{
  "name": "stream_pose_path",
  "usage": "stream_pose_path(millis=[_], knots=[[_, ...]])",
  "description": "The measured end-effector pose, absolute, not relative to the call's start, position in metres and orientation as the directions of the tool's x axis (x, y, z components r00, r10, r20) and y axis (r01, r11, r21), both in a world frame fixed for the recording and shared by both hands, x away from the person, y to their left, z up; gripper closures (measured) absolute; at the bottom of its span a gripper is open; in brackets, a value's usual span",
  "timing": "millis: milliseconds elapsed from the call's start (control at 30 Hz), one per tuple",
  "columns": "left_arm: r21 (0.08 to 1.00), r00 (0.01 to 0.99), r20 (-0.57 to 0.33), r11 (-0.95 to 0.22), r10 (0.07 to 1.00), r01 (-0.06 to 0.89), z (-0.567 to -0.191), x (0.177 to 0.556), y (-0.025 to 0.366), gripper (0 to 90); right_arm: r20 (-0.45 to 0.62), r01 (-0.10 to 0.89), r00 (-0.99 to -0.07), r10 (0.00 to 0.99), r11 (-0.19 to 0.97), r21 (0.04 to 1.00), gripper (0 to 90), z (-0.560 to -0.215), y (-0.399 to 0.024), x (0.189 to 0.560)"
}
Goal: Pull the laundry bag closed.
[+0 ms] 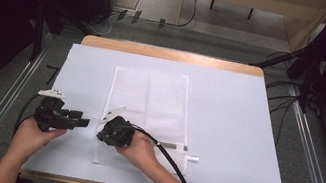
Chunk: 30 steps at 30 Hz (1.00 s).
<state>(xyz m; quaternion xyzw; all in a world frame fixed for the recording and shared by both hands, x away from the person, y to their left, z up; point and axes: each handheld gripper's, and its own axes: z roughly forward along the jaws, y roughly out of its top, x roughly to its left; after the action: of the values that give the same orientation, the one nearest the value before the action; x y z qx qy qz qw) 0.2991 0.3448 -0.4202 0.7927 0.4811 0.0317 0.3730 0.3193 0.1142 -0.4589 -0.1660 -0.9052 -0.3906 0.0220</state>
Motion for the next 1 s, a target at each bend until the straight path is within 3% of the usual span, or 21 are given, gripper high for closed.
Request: stream_pose_path(millis=[667,867,1000], knots=[[0.61,0.626,-0.318,-0.352,0.712,0.71,-0.427,0.298,0.325,50.4,0.184,0.329,-0.939,0.291,0.599,0.73,87.9,-0.43,0.106,0.342],[0.593,0.652,-0.326,-0.389,0.684,0.705,-0.431,0.3,0.316,54.6,0.191,0.325,-0.941,0.278,0.596,0.734,88.0,-0.428,0.105,0.341],[0.573,0.667,-0.321,-0.423,0.673,0.702,-0.435,0.301,0.311,63.5,0.2,0.322,-0.944,0.263,0.596,0.735,88.0,-0.428,0.105,0.34]])
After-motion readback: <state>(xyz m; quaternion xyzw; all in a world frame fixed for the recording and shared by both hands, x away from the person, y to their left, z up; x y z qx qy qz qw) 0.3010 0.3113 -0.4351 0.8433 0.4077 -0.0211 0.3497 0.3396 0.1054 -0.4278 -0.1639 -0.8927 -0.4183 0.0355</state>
